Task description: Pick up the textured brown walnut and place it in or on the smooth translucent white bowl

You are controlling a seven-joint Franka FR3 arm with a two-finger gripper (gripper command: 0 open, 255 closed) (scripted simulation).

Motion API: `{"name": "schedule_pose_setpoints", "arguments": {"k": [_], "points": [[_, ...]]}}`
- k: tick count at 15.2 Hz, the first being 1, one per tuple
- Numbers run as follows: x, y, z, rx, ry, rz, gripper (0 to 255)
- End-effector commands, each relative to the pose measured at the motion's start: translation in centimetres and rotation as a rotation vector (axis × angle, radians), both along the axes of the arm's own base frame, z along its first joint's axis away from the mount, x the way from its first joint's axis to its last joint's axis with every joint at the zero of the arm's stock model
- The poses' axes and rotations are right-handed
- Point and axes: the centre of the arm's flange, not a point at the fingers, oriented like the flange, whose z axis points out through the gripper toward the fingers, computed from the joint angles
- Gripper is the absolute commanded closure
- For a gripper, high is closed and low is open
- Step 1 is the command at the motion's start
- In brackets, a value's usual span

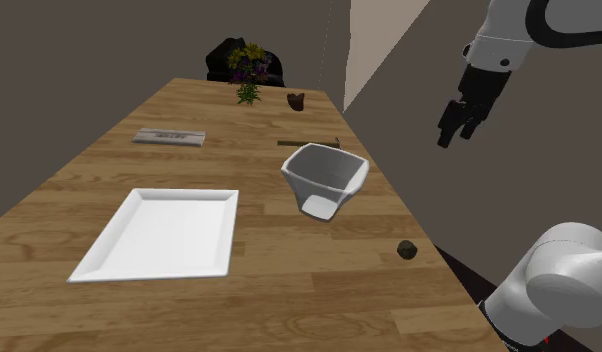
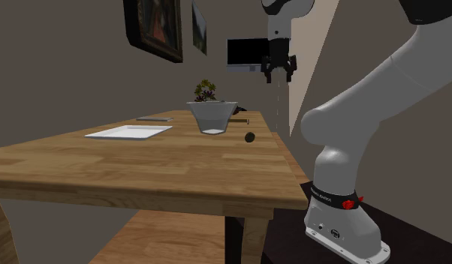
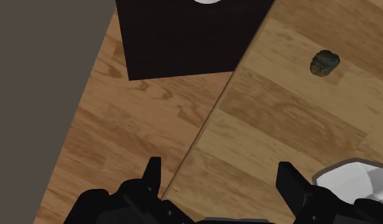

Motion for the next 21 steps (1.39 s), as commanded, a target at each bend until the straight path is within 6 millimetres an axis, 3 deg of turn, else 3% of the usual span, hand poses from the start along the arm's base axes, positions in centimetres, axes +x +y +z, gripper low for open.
{"name": "schedule_pose_setpoints", "arguments": {"k": [1, 19, 21], "points": [[0.0, 0.0, 0.0, 0.000, 0.000, 0.000, 0], [-2.0, 14.7, -16.5, 0.134, 0.143, 0.114, 0], [-2.2, 15.1, -17.3, 0.137, 0.146, 0.116, 0]]}}
